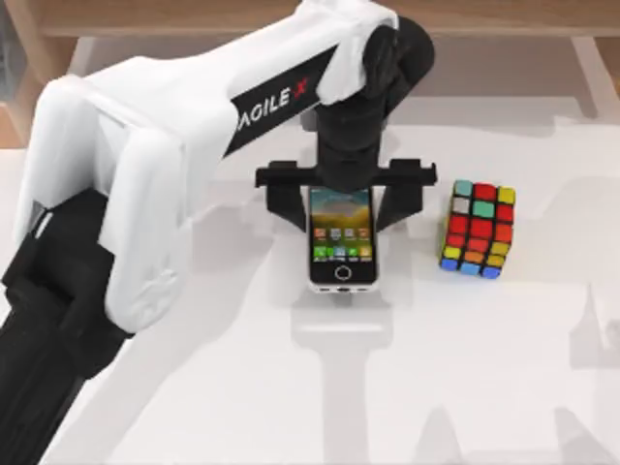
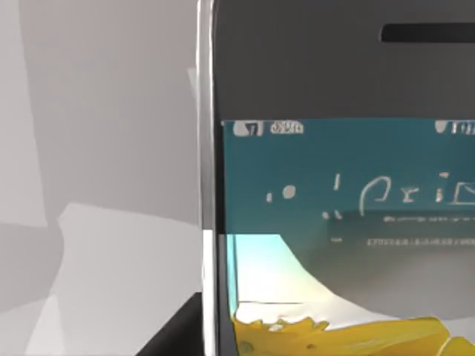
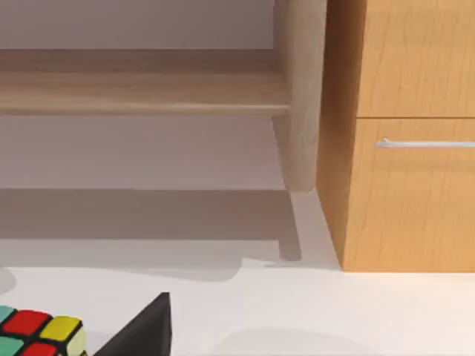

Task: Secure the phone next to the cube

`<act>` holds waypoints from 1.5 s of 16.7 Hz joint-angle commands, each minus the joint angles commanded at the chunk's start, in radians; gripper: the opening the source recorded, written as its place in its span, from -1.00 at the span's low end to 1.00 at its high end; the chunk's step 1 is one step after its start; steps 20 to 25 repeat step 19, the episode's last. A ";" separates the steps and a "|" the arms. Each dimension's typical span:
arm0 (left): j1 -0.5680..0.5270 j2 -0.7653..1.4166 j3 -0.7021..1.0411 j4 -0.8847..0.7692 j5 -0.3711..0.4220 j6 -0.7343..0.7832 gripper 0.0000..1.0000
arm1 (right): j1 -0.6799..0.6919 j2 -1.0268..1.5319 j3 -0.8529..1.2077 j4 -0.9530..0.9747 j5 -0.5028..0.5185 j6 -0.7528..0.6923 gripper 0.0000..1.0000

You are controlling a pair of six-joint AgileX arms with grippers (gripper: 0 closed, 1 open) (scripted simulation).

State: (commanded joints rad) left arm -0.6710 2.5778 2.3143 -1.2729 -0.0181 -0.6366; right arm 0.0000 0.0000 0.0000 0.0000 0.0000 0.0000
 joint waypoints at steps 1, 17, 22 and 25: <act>0.000 0.000 0.000 0.000 0.000 0.000 -0.85 | 0.000 0.000 0.000 0.000 0.000 0.000 1.00; 0.000 0.000 0.000 0.000 0.000 0.000 1.00 | 0.000 0.000 0.000 0.000 0.000 0.000 1.00; 0.000 0.000 0.000 0.000 0.000 0.000 1.00 | 0.000 0.000 0.000 0.000 0.000 0.000 1.00; 0.000 0.000 0.000 0.000 0.000 0.000 1.00 | 0.000 0.000 0.000 0.000 0.000 0.000 1.00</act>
